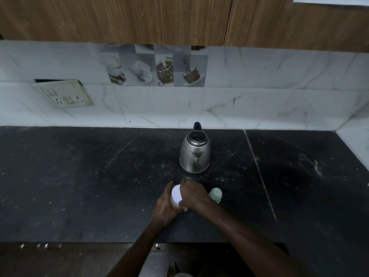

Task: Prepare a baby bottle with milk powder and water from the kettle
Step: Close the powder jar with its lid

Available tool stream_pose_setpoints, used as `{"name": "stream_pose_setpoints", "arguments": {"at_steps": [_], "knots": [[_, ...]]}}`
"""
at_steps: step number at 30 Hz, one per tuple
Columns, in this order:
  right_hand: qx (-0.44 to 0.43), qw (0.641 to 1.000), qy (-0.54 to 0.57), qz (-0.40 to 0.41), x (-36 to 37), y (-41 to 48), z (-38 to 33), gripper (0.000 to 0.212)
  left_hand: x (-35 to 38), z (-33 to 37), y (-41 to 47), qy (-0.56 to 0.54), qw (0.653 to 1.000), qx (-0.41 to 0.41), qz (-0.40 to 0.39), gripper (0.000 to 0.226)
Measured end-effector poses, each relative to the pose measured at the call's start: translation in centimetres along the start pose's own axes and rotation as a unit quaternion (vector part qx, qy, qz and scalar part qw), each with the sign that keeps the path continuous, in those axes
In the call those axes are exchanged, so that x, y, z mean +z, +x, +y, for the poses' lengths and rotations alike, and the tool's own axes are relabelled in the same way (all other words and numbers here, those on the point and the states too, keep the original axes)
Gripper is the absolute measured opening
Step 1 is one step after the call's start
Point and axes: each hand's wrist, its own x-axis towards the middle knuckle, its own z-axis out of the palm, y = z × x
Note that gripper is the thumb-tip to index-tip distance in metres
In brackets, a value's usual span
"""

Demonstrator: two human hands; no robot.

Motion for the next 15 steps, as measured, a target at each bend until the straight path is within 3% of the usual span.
{"name": "stream_pose_setpoints", "arguments": {"at_steps": [3,7,15], "knots": [[-0.001,1.0,-0.025,-0.011,-0.4,0.0,0.6,0.069,0.1,0.0,0.0,0.014,1.0,0.01,0.015,0.12],[-0.051,0.998,0.028,-0.031,-1.2,0.1,1.6,0.09,0.1,0.2,-0.2,-0.006,1.0,0.015,0.018,0.111],[-0.105,0.994,0.013,-0.008,-0.8,-0.4,1.3,0.08,0.2,0.2,-0.2,-0.009,1.0,-0.002,0.018,0.108]]}}
